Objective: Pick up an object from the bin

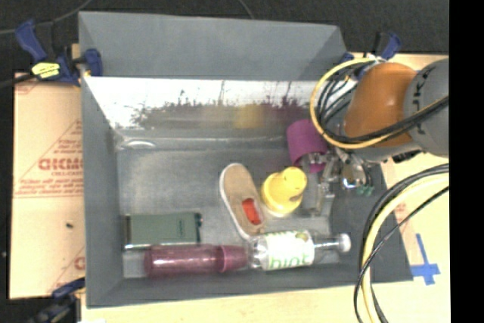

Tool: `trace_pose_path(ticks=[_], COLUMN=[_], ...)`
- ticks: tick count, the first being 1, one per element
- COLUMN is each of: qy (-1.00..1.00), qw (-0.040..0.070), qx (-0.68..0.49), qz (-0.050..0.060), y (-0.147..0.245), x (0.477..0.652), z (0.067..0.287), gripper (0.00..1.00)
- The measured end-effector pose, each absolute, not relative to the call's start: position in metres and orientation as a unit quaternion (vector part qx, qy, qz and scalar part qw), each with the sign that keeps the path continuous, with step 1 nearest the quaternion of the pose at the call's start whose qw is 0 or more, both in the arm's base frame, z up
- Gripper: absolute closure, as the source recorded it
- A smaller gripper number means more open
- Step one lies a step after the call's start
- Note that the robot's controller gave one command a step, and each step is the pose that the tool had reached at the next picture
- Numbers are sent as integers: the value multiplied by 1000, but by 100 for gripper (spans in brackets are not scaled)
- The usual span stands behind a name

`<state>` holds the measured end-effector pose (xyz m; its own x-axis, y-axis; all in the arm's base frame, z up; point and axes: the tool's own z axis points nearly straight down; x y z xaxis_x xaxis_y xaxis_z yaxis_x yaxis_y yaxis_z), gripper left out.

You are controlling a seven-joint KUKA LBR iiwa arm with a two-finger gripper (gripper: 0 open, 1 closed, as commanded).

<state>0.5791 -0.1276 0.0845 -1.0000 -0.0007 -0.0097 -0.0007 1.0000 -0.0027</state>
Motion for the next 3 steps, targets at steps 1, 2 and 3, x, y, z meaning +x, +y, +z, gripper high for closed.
trace_pose_path(ticks=[1, 2, 3], qy=[997, 1000, 1000], qw=[1, 3, 5], qx=[81, 24, 0], qz=[-1, -2, -2], y=[-135, -105, -78], x=[571, 572, 585], z=[88, 171, 98], gripper=[0, 0, 0])
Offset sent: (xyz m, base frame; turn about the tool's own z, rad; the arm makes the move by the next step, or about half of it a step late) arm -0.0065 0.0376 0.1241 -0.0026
